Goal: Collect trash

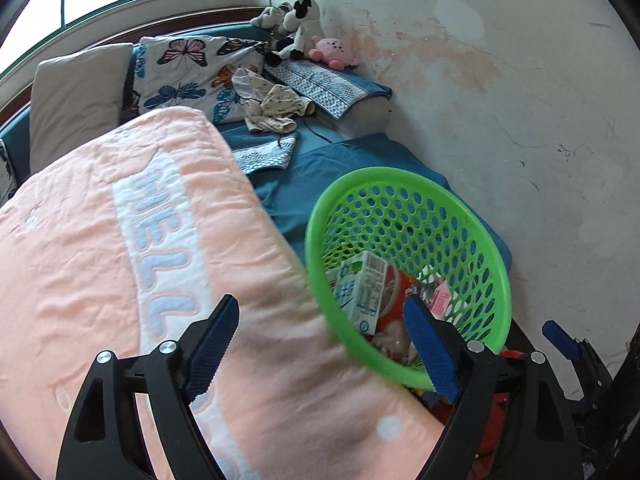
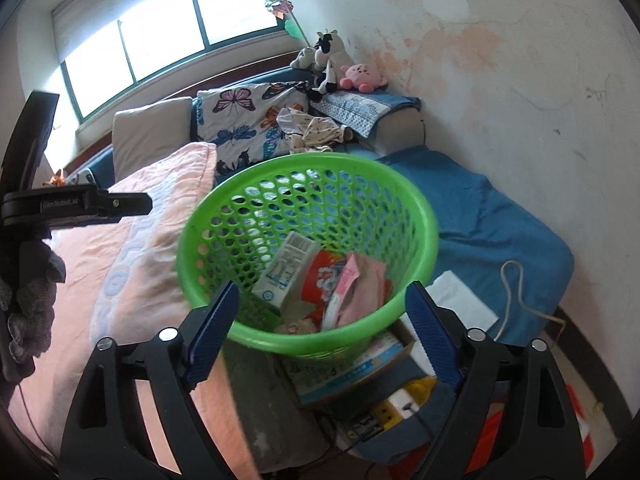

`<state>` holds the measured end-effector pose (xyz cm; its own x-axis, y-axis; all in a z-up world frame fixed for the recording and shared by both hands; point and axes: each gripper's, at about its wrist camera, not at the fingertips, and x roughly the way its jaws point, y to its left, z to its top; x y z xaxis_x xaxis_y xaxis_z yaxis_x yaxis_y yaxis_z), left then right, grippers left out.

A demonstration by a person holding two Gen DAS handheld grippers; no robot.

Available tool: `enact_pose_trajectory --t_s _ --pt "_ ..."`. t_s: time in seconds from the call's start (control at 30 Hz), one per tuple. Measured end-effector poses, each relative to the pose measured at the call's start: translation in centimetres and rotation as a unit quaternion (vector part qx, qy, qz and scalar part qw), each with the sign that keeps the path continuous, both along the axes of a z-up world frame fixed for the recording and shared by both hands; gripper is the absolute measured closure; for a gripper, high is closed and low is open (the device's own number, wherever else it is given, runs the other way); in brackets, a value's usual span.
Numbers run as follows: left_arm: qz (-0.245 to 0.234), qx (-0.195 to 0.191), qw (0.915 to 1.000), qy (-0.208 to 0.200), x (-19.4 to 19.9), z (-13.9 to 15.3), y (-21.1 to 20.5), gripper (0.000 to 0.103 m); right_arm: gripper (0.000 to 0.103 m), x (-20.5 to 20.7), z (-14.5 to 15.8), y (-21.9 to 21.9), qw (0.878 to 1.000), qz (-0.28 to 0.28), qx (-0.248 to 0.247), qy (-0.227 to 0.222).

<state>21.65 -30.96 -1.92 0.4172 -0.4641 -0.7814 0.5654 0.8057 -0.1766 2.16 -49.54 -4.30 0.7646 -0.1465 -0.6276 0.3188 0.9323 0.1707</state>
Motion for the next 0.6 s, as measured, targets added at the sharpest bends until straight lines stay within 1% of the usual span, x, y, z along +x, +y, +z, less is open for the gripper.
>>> enact_pose_trajectory --t_s 0.07,0.13,0.2,0.37,0.5,0.6 --pt "0.008 0.005 1.0000 0.000 -0.3 0.0 0.9 0.022 0.015 -0.3 0.0 0.6 1.000 0.000 0.006 -0.006" --pt "0.009 0.002 1.0000 -0.002 -0.8 0.1 1.7 0.021 0.015 -0.3 -0.1 1.4 1.000 0.004 0.004 -0.007" --pt "0.009 0.007 0.9999 -0.006 -1.4 0.1 2.5 0.021 0.015 -0.4 -0.2 2.3 1.000 0.011 -0.001 -0.005" --pt "0.018 0.002 0.9998 -0.012 -3.0 0.0 4.8 0.018 0.012 -0.4 0.0 4.0 1.000 0.025 0.004 -0.008" --pt "0.030 0.013 0.9992 -0.021 -4.2 -0.3 6.4 0.018 0.011 -0.4 0.0 5.3 0.999 0.036 0.016 -0.010" --pt "0.038 0.010 0.9989 -0.024 -5.1 -0.4 7.4 0.015 0.011 -0.3 0.1 6.2 0.999 0.046 0.018 -0.007"
